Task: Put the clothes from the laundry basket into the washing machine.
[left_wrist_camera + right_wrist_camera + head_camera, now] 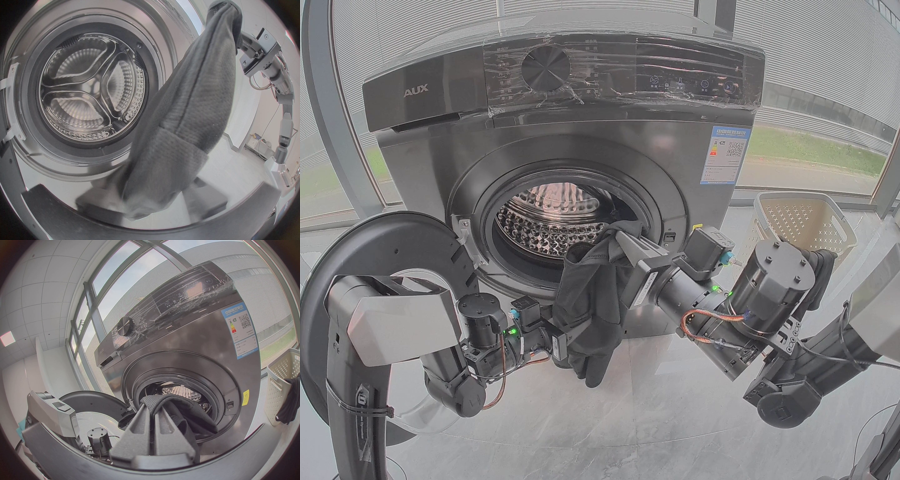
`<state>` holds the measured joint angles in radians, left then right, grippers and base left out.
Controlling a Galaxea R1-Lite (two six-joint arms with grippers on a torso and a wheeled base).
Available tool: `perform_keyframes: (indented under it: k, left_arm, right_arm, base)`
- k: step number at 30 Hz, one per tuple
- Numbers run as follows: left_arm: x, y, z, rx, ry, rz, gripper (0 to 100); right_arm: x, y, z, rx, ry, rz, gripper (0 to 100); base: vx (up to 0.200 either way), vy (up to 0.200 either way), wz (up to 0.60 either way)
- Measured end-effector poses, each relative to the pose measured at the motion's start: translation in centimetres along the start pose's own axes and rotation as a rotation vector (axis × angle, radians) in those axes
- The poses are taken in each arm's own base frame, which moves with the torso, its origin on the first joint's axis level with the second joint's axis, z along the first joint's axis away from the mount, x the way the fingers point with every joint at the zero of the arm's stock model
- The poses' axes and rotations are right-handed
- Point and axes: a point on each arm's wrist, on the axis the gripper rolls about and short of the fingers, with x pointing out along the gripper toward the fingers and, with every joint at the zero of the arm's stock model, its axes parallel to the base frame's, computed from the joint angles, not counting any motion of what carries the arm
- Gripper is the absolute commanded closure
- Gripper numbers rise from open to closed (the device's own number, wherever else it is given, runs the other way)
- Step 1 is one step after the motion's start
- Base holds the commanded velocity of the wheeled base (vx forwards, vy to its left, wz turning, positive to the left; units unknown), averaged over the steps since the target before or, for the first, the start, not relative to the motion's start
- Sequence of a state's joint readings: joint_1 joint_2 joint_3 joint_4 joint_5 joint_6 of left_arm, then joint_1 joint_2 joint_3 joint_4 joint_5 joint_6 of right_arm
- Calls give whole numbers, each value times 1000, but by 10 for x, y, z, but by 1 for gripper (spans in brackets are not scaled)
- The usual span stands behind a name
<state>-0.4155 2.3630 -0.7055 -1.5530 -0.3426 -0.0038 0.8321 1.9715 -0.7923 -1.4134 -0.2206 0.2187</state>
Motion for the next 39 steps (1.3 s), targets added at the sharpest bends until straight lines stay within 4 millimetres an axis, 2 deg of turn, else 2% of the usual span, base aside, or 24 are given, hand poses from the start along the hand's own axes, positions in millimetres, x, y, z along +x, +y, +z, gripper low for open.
perform_keyframes:
  k: [5, 10, 15, 20, 27, 39]
  left_arm:
    - [-3, 1, -3, -2, 14, 23, 100]
    - [-17, -6, 4, 0, 31, 21, 100]
    - [-35, -11, 19, 6, 21, 19, 100]
    - [-54, -8, 39, 13, -13, 48, 100]
    - [-79, -5, 64, 31, -71, 87, 100]
    - [-97, -9, 90, 57, -149, 99, 100]
  right_arm:
    - [0, -1, -1, -1, -6, -22, 100]
    - [0, -6, 0, -5, -13, -41, 100]
    - [3, -17, 1, -14, -21, -82, 100]
    - [3, -27, 1, -21, -21, -117, 100]
    - [-9, -34, -7, -25, -7, -127, 100]
    - [-28, -40, -8, -23, 4, -132, 100]
  base:
    - [0, 0, 0]
    - [0, 0, 0]
    - [0, 0, 0]
    - [0, 0, 0]
    - [0, 0, 0]
    - [0, 0, 0]
